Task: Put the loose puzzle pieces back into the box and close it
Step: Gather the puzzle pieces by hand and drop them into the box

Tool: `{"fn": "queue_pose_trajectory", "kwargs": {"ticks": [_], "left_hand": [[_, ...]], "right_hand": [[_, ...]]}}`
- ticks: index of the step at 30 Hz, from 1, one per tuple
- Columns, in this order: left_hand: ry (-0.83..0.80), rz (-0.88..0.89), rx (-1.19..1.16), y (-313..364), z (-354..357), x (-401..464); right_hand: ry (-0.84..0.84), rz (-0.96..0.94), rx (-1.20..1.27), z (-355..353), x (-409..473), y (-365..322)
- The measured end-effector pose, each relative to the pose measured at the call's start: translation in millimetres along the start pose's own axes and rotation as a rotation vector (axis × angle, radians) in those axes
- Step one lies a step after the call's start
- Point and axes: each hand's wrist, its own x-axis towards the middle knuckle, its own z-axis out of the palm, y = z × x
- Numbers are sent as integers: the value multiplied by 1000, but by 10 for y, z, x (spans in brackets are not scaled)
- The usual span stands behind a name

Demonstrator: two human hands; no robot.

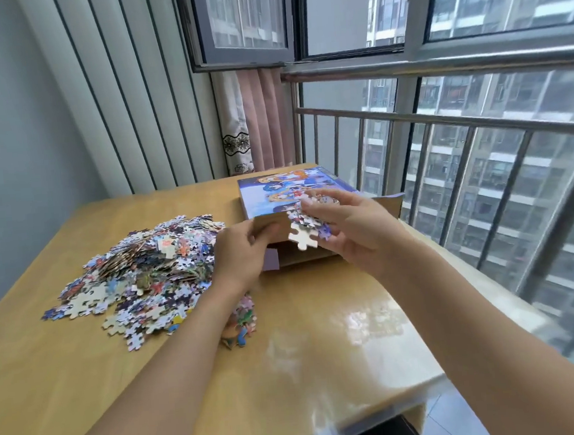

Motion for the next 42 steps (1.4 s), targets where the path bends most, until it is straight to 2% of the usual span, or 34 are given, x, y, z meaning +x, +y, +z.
{"fn": "queue_pose_trajectory", "kwargs": {"ticks": [7,14,17,19,21,23,26,28,30,33,35,38,42], "left_hand": [[77,-57,-61,61,-2,68],[85,-24,-74,138,-93,64],[66,-11,-65,146,-76,51],[56,-8,-71,134,-57,39],[54,-11,-85,123,-46,38],[58,-12,-92,120,-55,37],[61,-10,-114,124,-61,33],[60,-16,-135,121,-65,36],[59,-21,-150,121,-70,38],[63,-13,-166,132,-89,44],[65,-19,-178,125,-99,54],[73,-28,-184,112,-99,57],[86,-38,-207,129,-111,65]], "right_hand": [[282,161,-59,-256,174,318],[611,60,-102,-334,508,380],[790,42,28,-300,614,400],[777,29,123,-242,625,408],[675,22,175,-132,637,416],[645,18,220,-45,645,399],[645,-24,464,-55,714,323],[569,-37,483,-141,725,314],[507,-23,358,-285,727,301],[422,1,-152,-449,661,288],[290,-55,-469,-539,631,326],[178,-182,-887,-607,609,309],[51,-474,-1498,-680,682,275]]}}
